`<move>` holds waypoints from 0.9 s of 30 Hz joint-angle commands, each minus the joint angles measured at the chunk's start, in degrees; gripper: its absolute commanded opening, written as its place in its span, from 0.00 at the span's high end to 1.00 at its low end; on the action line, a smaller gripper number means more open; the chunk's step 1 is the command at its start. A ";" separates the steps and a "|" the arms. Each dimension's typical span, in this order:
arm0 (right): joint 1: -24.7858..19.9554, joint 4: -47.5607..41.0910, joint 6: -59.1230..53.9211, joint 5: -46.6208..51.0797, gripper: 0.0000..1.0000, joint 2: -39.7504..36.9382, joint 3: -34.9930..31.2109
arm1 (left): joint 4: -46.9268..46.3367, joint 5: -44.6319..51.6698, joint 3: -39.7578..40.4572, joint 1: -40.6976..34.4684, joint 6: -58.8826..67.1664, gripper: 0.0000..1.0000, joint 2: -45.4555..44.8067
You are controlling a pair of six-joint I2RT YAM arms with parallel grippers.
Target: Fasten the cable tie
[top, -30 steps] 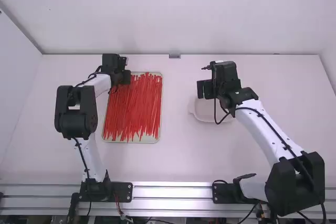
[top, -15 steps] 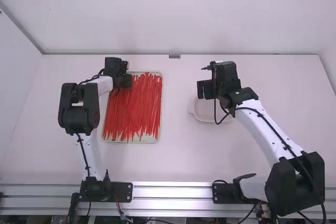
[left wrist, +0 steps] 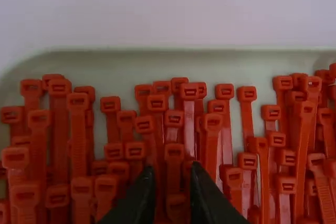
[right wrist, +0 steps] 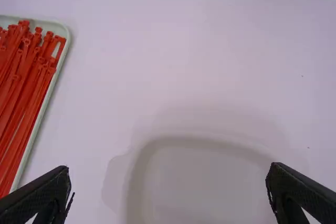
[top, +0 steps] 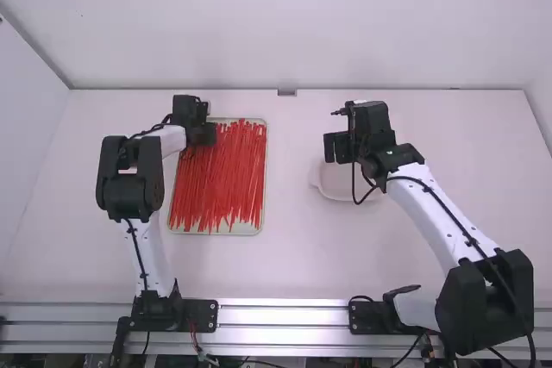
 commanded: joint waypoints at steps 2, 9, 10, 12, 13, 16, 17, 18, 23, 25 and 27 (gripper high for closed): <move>-0.09 -0.07 0.00 0.09 0.01 0.55 2.12 | -2.21 -0.22 2.12 -0.52 -0.48 0.87 0.28; -0.09 0.13 -0.02 0.09 0.01 0.55 1.75 | -4.22 -0.24 4.48 -0.63 -1.57 0.95 0.22; -0.09 -0.02 -0.02 0.09 0.01 0.55 1.75 | -4.24 -0.26 4.66 -0.61 -1.92 0.96 0.22; -0.09 -0.24 -0.02 0.09 0.01 0.55 1.75 | -4.22 -0.02 5.38 -0.35 -1.95 0.98 0.13; -0.09 -0.28 -0.02 0.09 0.01 0.55 1.75 | -4.24 0.07 5.62 -0.37 -1.97 0.98 0.13; -0.09 -0.50 -0.02 0.09 0.01 0.55 1.75 | -5.14 -0.04 7.80 -0.85 -3.45 0.98 -0.28; -0.07 -0.52 -0.02 0.09 0.01 0.55 1.75 | -5.25 0.11 8.13 -0.85 -3.45 0.98 -0.61; -0.09 -0.59 -0.02 0.07 0.01 0.55 1.75 | -5.31 0.26 8.46 -0.85 -3.48 0.98 -1.22; -0.07 -0.94 0.00 0.07 0.01 0.55 1.75 | -3.45 2.64 8.72 -1.05 -3.43 0.98 -5.22; -0.09 -1.14 0.22 0.07 0.01 0.55 1.75 | -1.81 2.78 8.72 -1.86 -3.43 0.98 -8.35; -0.07 -1.18 0.17 -0.13 0.01 0.55 1.75 | -0.94 2.58 8.72 -2.38 -3.41 0.98 -10.82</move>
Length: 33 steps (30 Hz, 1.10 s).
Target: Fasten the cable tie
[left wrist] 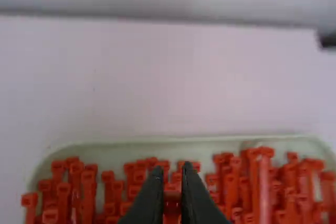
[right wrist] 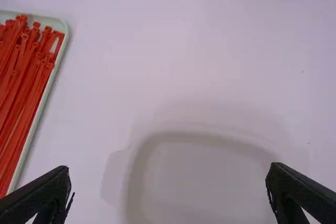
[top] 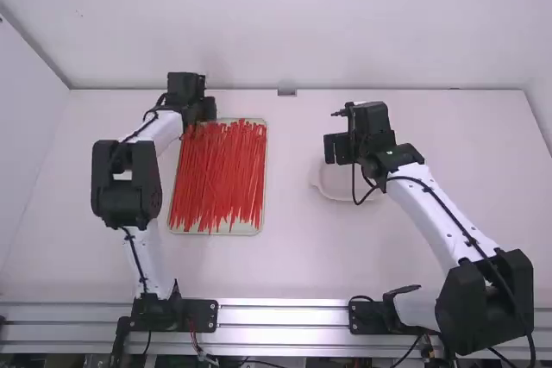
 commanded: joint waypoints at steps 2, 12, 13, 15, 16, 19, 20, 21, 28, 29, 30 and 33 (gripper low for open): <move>-0.09 -0.33 0.13 -0.17 0.01 0.55 1.75 | 1.44 0.96 1.05 -1.60 0.31 0.98 -7.26; -0.09 -0.22 0.09 -1.73 0.01 0.55 1.75 | 0.13 0.85 0.74 -1.60 0.26 0.98 -16.31; -0.09 -0.11 0.09 -2.23 0.01 0.55 1.75 | 0.09 1.33 0.37 -1.60 0.26 0.98 -17.00; -0.09 0.22 0.11 -3.17 0.01 0.52 1.75 | 0.72 3.65 -1.16 -1.62 0.83 0.98 -18.99; -0.11 0.46 0.07 -4.02 0.01 0.52 1.75 | 1.51 4.66 -2.62 -1.60 0.90 0.98 -20.72; -0.09 1.07 0.07 -4.22 0.01 0.52 1.75 | 3.26 4.33 -6.25 -1.62 0.90 0.98 -24.48; 0.00 1.31 0.09 -4.22 0.01 0.52 1.75 | 4.52 4.20 -8.57 -1.60 0.87 0.98 -26.62; 0.00 1.31 0.09 -4.22 0.01 0.52 1.75 | 4.52 4.20 -8.57 -1.60 0.87 0.98 -26.62; 2.95 3.08 -0.13 -4.20 0.01 0.52 1.77 | 12.04 4.20 -23.19 -1.60 -3.52 0.98 -39.82; 3.58 3.52 -0.15 -4.17 0.01 0.52 1.77 | 12.81 4.20 -25.31 -1.60 -4.59 0.98 -41.97; 3.78 3.72 -0.17 -4.15 0.01 0.52 1.77 | 12.90 4.20 -25.55 -1.60 -4.70 0.98 -42.21; 5.55 5.29 -0.66 -4.15 0.01 0.52 1.77 | 13.66 4.24 -29.55 -1.60 -4.92 0.98 -46.38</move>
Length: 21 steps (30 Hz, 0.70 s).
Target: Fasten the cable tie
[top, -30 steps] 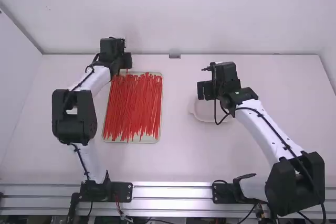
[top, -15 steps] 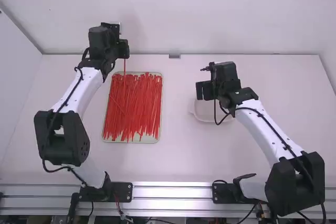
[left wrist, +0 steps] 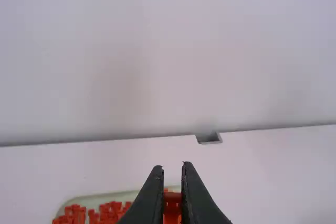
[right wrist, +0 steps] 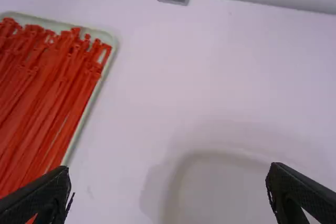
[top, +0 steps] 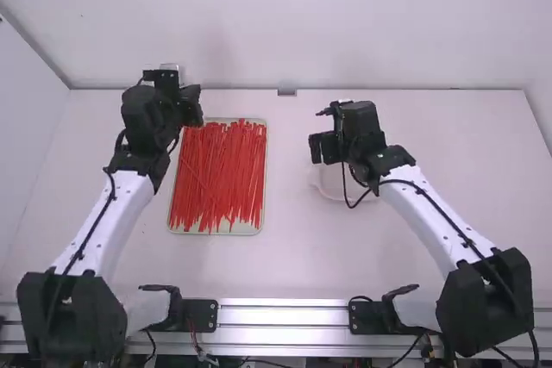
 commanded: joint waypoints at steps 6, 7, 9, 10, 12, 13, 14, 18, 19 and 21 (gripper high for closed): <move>4.00 4.85 -1.79 -0.42 0.01 0.39 1.95 | 0.63 4.63 -4.22 0.11 -4.22 0.98 -5.05; 4.74 5.73 -1.79 -0.42 0.01 0.31 1.99 | 0.74 6.64 -4.22 0.09 -4.33 0.98 -5.05; 5.57 6.75 -1.79 -0.42 0.01 0.31 1.97 | 1.05 8.33 -4.22 0.00 -5.57 0.98 -5.05; 6.25 7.48 -1.77 -0.42 0.01 0.31 1.97 | 1.22 8.52 -4.22 -0.33 -6.75 0.98 -5.05; 7.26 8.61 -1.77 -0.44 0.01 0.31 1.97 | 1.92 7.98 -4.22 -1.60 -7.89 0.98 -5.05; 7.76 9.14 -1.70 -0.44 0.01 0.31 1.97 | 2.51 8.00 -4.22 -2.34 -7.82 0.98 -5.05; 8.24 9.70 -1.55 -0.48 0.01 0.31 1.97 | 3.17 7.98 -4.22 -3.15 -7.82 0.98 -5.05; 9.16 11.69 -3.52 -6.38 0.01 0.31 1.97 | 5.79 6.45 -4.22 -6.25 -7.85 0.98 -5.05; 9.18 12.26 -4.44 -8.87 0.01 0.31 1.97 | 6.40 5.07 -4.22 -7.39 -7.85 0.98 -5.05; 9.07 13.18 -4.81 -12.35 0.01 0.31 1.97 | 6.99 3.41 -4.20 -8.79 -7.82 0.98 -5.05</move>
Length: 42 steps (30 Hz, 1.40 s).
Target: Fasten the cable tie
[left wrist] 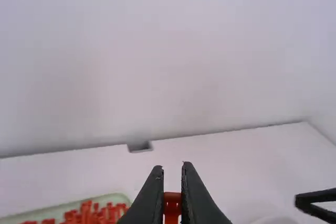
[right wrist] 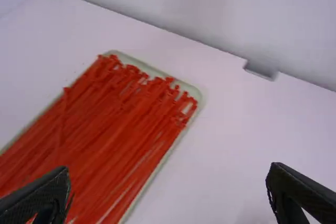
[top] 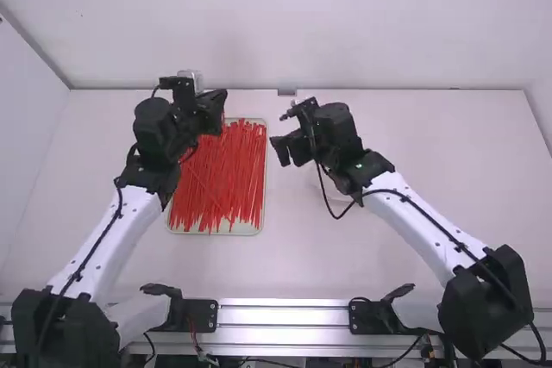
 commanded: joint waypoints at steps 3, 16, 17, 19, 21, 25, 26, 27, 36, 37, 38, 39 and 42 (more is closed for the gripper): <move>-1.27 1.70 -1.31 -10.14 0.01 0.31 1.97 | 1.18 -2.12 -0.44 -2.60 -0.37 0.98 -1.01; -8.31 9.11 1.77 -38.51 0.00 0.33 1.86 | 6.12 -1.70 -0.44 -3.15 -10.32 0.98 -0.98; -8.31 9.38 2.51 -38.25 0.01 0.33 1.86 | 6.45 -1.68 -0.44 -3.23 -10.71 0.98 -0.98; -7.98 10.60 3.52 -38.25 0.01 0.33 1.86 | 7.65 -1.70 -0.44 -4.26 -11.56 0.98 -0.98; -7.28 11.21 3.41 -38.16 0.01 0.33 1.86 | 9.03 -1.73 -0.44 -5.38 -11.47 0.98 -0.98; -5.77 11.67 3.17 -37.86 0.01 0.33 1.86 | 11.45 -1.73 -0.44 -7.91 -9.51 0.98 -0.98; -5.29 11.63 2.71 -37.57 0.01 0.33 1.86 | 11.85 -1.73 -0.42 -8.70 -9.49 0.98 -0.98; -4.90 11.58 2.23 -37.53 0.01 0.39 1.86 | 12.24 -1.75 -0.42 -9.18 -9.57 0.98 -0.98; -4.55 11.61 2.25 -37.59 0.27 0.44 1.86 | 13.44 -1.70 -0.44 -10.64 -13.18 0.98 -0.98; -4.52 11.58 2.40 -37.53 0.36 0.44 1.86 | 13.51 -1.38 -0.44 -10.62 -13.27 0.98 -0.98; -4.48 11.58 2.38 -37.57 0.38 0.44 1.86 | 13.51 -1.20 -0.44 -10.49 -13.27 0.98 -0.98; -4.42 11.58 2.36 -37.57 0.41 0.44 1.86 | 13.68 -0.61 -0.44 -10.60 -13.55 0.98 -0.98; -4.59 11.61 2.38 -37.57 0.44 0.44 1.86 | 14.78 -0.22 -0.87 -10.49 -16.00 0.98 -0.98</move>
